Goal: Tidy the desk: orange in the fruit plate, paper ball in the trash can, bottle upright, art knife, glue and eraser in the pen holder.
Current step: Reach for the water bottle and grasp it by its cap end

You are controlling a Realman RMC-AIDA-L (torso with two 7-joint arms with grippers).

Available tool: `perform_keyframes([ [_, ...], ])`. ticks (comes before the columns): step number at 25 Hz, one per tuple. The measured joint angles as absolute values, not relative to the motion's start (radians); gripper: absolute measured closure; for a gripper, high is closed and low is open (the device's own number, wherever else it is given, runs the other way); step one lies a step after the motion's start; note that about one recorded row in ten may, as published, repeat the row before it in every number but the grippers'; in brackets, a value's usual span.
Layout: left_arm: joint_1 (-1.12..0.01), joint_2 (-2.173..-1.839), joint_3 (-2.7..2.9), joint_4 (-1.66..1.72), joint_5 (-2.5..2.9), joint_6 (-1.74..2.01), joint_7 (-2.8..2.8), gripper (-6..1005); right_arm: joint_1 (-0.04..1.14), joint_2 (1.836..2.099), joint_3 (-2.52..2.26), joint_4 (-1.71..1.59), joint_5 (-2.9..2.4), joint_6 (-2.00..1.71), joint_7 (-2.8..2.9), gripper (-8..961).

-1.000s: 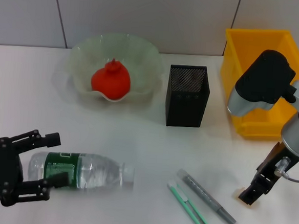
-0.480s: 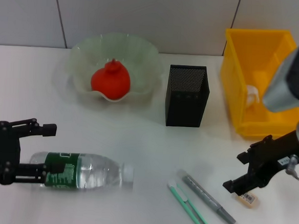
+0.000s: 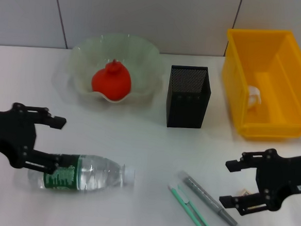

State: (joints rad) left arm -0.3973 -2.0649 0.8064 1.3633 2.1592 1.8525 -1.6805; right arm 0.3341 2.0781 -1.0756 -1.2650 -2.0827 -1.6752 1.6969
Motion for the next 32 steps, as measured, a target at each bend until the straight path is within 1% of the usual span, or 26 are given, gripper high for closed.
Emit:
perform_keyframes([
  [3,-0.397,-2.065,0.806,1.363,2.159,1.853,-1.681,139,0.333,2.078,-1.048,-1.240,-2.072,-1.689,1.668,133],
  [6,-0.397,-2.065,0.806,1.363,2.159,1.853,-1.681,139,0.337,2.079,-0.959,-1.143,-2.043,-1.737,1.570,133],
  [7,-0.425,-2.065,0.962,1.452,2.237,1.806,-1.749,139,0.337,2.079,-0.959,-1.143,-2.043,-1.737,1.570,133],
  [10,-0.448,-2.066,1.024,1.452,2.276,1.778,-1.770,139,0.331,2.078,-0.925,-1.114,-2.036,-1.758,1.523,133],
  [11,-0.475,-2.068,1.097,1.438,2.319,1.745,-1.792,139,0.320,2.078,-0.916,-1.115,-2.039,-1.763,1.514,133],
  [15,-0.475,-2.068,1.097,1.438,2.319,1.745,-1.792,139,0.300,2.077,-0.907,-1.131,-2.039,-1.763,1.513,133],
  [16,-0.511,-2.069,1.238,1.389,2.385,1.649,-1.834,139,0.296,2.077,-0.893,-1.135,-2.039,-1.762,1.512,133],
  [18,-0.511,-2.069,1.238,1.389,2.385,1.649,-1.834,139,0.296,2.077,-0.886,-1.135,-2.038,-1.762,1.512,133],
  [20,-0.553,-2.072,1.360,1.356,2.415,1.610,-1.867,139,0.297,2.077,-0.875,-1.132,-2.037,-1.762,1.512,133],
  [32,-0.579,-2.078,1.631,1.356,2.500,1.426,-1.957,139,0.306,2.080,-0.870,-1.127,-2.032,-1.756,1.514,134],
])
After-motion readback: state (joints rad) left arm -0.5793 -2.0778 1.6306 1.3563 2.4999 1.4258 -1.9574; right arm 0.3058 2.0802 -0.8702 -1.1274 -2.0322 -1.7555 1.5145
